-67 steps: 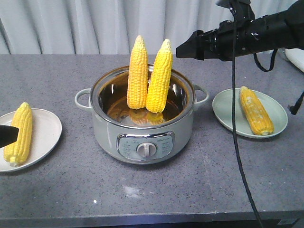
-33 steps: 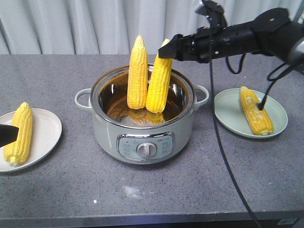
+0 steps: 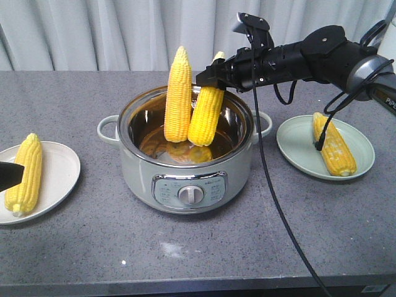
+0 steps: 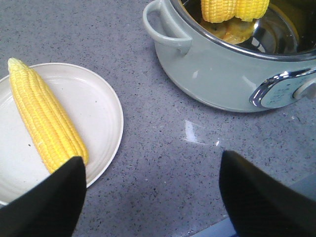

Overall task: Distribute corn equally
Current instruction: 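Lift the cob out of the pot with the right gripper and hold it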

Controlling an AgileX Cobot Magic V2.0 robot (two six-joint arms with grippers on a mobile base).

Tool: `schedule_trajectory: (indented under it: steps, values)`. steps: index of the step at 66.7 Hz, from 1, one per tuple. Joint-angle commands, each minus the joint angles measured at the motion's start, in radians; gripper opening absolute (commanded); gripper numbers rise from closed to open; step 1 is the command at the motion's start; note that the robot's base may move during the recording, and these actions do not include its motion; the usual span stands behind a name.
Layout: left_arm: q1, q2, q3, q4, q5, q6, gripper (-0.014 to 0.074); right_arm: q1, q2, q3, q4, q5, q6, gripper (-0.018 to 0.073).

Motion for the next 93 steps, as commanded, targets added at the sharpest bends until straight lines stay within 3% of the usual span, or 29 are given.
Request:
schedule_trajectory:
  steps: [1,13,35,55,64,72,79,87,93]
  values:
    - [-0.005,-0.008,-0.022,-0.030,-0.056,0.001,0.0544,-0.002,-0.069,-0.035,0.044,-0.013,-0.020,0.0257]
    - [-0.005,-0.008,-0.022,-0.030,-0.056,0.001,0.0544,-0.002,-0.081,-0.035,0.043,-0.012,-0.049,0.0154]
    - [-0.005,-0.008,-0.022,-0.030,-0.056,0.001,0.0544,-0.002,-0.153,-0.035,0.041,0.013,-0.049,0.0158]
    - [-0.005,-0.008,-0.022,-0.031,-0.056,0.001,0.0544,-0.003,-0.266,-0.035,-0.052,0.197,-0.046,0.0158]
    - [-0.005,-0.008,-0.022,-0.031,-0.056,0.001,0.0544,-0.003,-0.326,-0.035,-0.084,0.268,0.026,0.0158]
    - [-0.005,-0.008,-0.022,-0.031,-0.056,0.001,0.0544,-0.002,-0.397,-0.035,-0.224,0.305,0.134,0.0158]
    - [-0.005,-0.008,-0.022,-0.031,-0.056,0.001,0.0544,-0.002,-0.449,-0.035,-0.291,0.346,0.186,0.0158]
    - [-0.005,-0.008,-0.022,-0.031,-0.056,0.002,0.0544,-0.002,-0.501,-0.021,-0.304,0.374,0.209,0.0158]
    - [-0.005,-0.008,-0.022,-0.031,-0.056,0.002,0.0544,-0.002,-0.570,0.080,-0.287,0.330,0.194,0.0158]
